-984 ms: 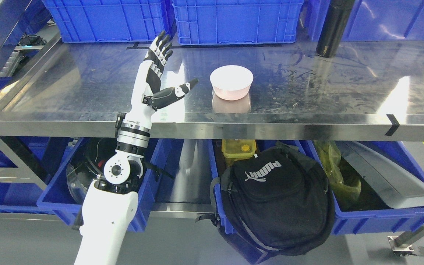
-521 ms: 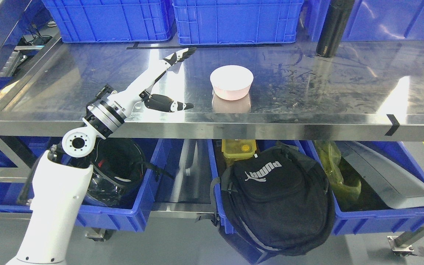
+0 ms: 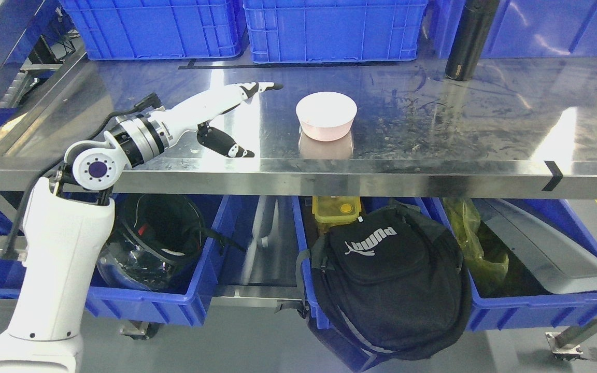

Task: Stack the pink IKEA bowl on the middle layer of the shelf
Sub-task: 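Reach the left hand forward to the rim of the pink bowl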

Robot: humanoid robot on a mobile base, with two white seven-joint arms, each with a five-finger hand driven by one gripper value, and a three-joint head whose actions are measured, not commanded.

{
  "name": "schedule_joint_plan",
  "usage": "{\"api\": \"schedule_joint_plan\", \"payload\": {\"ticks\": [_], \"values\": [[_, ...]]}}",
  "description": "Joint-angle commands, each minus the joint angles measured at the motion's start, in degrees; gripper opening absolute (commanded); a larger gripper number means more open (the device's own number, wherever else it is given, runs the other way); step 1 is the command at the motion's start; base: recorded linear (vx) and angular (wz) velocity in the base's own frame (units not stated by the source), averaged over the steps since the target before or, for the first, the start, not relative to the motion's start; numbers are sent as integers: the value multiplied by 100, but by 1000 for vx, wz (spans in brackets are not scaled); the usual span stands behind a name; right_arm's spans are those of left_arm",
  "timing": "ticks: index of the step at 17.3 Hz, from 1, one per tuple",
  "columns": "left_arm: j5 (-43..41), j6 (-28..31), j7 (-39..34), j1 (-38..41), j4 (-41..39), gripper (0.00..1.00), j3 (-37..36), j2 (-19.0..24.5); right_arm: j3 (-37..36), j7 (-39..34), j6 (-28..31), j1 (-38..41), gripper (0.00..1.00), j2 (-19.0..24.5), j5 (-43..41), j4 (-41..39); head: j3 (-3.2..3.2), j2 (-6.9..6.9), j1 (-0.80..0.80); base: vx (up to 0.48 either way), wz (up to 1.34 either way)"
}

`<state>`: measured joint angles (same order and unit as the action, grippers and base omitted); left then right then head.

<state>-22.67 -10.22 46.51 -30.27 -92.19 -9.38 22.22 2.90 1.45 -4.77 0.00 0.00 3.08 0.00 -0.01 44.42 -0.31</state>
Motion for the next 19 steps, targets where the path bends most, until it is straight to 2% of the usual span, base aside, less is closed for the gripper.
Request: {"api": "schedule_joint_plan", "payload": {"ticks": [1, 4, 9, 12, 19], "values": [[-1429, 764, 796, -864, 105, 99, -1019, -674, 0, 4, 2, 132, 100, -100, 0, -100, 0, 0, 0, 0, 0], [-2311, 872, 851, -1340, 298, 99, -1531, -1008, 0, 4, 2, 132, 100, -100, 0, -100, 0, 0, 0, 0, 0], [-2664, 855, 842, -1411, 947, 95, -1584, -1685, 0, 4, 2, 132, 100, -100, 0, -100, 0, 0, 0, 0, 0], [-2927, 855, 877, -1420, 1413, 94, -1619, -1887, 0, 4, 2, 132, 100, -100, 0, -100, 0, 0, 0, 0, 0], [-3112, 855, 939, -1551, 1862, 90, -1602, -2099, 0, 4, 2, 132, 100, -100, 0, -100, 0, 0, 0, 0, 0]]}}
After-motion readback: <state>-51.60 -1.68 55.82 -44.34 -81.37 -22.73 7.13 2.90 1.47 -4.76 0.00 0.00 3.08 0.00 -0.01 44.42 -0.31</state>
